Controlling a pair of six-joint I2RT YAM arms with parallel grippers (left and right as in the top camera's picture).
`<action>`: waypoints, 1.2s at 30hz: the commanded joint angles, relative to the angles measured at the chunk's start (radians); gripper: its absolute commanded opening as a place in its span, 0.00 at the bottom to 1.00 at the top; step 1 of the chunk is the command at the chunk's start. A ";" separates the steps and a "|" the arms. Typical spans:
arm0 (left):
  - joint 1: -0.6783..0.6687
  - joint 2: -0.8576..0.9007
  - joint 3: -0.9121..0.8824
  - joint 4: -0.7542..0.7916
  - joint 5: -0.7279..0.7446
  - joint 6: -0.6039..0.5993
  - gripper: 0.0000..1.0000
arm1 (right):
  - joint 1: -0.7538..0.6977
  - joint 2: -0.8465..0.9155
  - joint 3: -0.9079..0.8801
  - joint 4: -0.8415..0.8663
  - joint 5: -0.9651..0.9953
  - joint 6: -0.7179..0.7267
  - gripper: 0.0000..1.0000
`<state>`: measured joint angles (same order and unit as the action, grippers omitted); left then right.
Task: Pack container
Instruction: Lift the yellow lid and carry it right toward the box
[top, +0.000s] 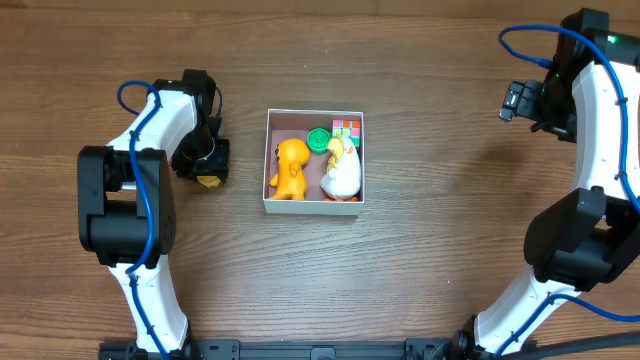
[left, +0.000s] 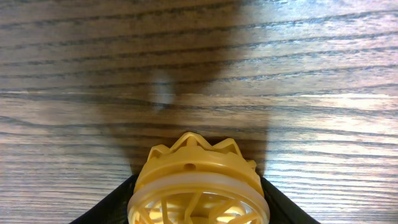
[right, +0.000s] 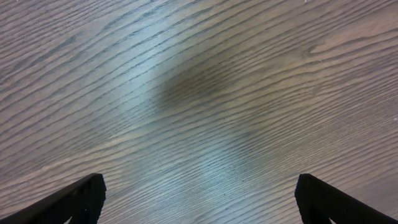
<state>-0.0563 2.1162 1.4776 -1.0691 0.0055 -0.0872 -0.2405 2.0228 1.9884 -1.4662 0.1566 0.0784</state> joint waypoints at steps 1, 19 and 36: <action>0.005 0.016 -0.004 0.013 0.074 -0.003 0.43 | 0.003 0.002 -0.001 0.004 -0.001 0.003 1.00; -0.054 0.016 0.470 -0.263 0.093 0.040 0.44 | 0.003 0.002 -0.001 0.004 -0.001 0.003 1.00; -0.361 0.016 0.593 -0.300 0.121 0.038 0.44 | 0.003 0.002 -0.001 0.004 -0.001 0.003 1.00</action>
<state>-0.3790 2.1307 2.0495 -1.3754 0.0956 -0.0704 -0.2405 2.0228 1.9884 -1.4658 0.1562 0.0780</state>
